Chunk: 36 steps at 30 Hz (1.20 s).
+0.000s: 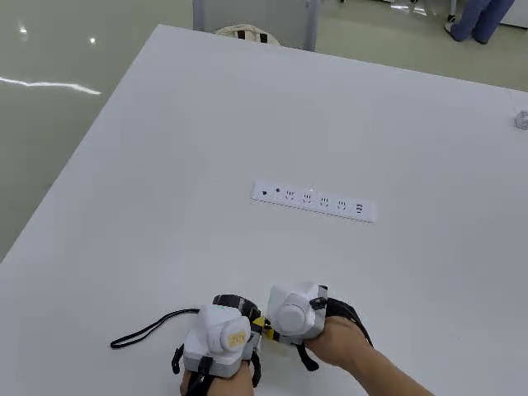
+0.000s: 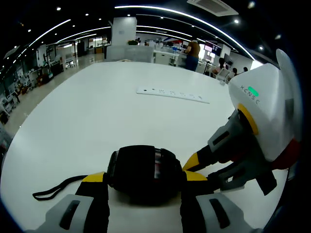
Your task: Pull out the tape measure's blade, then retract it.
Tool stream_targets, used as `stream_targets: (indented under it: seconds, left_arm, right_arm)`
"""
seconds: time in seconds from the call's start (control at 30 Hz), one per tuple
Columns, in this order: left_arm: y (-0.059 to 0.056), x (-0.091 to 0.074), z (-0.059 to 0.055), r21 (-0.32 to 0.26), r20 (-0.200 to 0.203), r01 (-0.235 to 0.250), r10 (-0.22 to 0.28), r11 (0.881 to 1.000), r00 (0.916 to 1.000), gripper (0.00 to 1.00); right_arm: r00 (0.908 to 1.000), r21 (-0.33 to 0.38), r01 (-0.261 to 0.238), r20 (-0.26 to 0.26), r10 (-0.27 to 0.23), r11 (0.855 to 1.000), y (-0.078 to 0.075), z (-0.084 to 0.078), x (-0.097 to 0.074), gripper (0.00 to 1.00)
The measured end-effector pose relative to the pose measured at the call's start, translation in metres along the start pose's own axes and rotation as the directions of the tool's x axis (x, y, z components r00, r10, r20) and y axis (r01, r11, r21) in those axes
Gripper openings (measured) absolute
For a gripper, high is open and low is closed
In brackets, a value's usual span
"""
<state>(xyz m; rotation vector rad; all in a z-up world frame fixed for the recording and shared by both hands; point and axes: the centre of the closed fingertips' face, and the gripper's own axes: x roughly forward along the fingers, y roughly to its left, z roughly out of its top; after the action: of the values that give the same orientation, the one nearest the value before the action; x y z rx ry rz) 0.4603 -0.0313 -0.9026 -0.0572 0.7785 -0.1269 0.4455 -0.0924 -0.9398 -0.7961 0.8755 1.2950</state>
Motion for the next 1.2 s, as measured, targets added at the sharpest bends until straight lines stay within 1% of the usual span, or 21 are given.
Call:
stream_targets:
  seconds: [0.57, 1.2]
  left_arm:
    - [0.0000, 0.0001, 0.0003, -0.003, 0.000, 0.000, 0.000, 1.000, 1.0000, 0.55]
    - [-0.0001, 0.0003, 0.0004, -0.004, 0.000, -0.001, 0.001, 1.000, 1.0000, 0.55]
  right_arm:
    - [0.9999, 0.000, -0.005, 0.012, 0.005, 1.000, -0.0001, 0.0023, 0.0022, 0.14]
    - [1.0000, -0.007, -0.004, 0.008, 0.004, 1.000, 0.0003, 0.0034, 0.0018, 0.15]
